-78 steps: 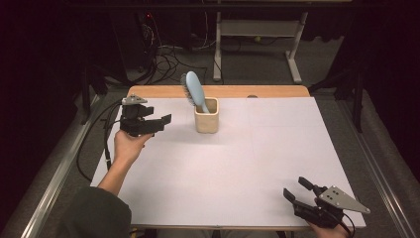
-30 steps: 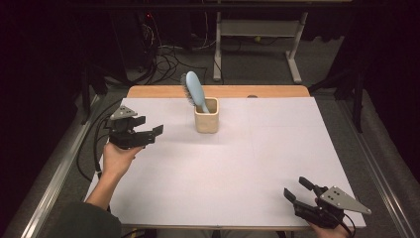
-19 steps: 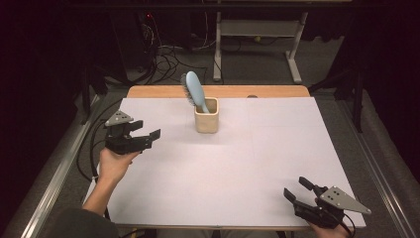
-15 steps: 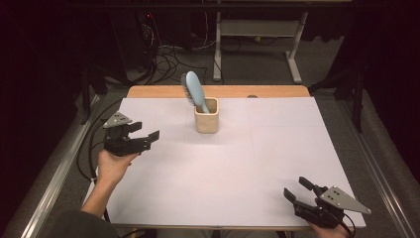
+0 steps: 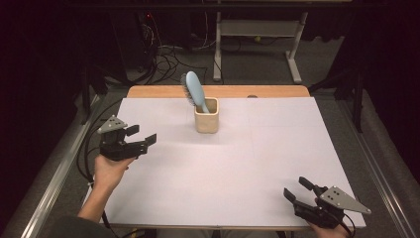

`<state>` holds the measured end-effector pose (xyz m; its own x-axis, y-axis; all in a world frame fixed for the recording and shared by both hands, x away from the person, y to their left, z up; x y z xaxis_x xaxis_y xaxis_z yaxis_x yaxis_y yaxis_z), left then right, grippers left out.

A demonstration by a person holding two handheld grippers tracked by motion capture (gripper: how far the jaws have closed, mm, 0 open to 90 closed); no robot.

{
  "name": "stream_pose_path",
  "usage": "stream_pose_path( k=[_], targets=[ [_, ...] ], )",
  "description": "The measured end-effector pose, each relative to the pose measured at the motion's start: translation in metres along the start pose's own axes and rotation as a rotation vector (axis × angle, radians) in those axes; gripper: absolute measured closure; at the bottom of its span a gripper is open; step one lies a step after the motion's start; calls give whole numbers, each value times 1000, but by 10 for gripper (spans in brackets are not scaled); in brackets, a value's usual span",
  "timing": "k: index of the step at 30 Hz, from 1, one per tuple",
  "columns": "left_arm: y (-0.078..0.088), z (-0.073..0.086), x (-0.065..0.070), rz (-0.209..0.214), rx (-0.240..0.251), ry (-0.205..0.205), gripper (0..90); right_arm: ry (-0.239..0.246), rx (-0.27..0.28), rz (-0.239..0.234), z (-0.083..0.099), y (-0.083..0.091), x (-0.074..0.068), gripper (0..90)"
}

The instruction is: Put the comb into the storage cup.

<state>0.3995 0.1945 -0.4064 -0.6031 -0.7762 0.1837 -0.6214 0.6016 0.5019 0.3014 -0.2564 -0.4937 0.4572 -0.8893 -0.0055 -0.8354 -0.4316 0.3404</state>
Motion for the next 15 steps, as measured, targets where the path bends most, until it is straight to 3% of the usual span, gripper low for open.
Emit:
stream_pose_path(
  k=[15],
  targets=[
    [8,5,10,18,16,-12,261,-1,0,0,0,0,0,327]
  ],
)
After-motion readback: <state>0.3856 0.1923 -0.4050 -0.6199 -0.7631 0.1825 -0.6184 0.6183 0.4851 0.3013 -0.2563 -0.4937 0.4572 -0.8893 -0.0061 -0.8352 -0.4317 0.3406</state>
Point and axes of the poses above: each handheld gripper's, and its own axes: y roughly backward along the jaws, z roughly out of its underside, x roughly to its right, the point moved 9 cm from there along -y, roughly forward along the jaws, and after that the axes turned 6 degrees about z, right-handed, at the moved point
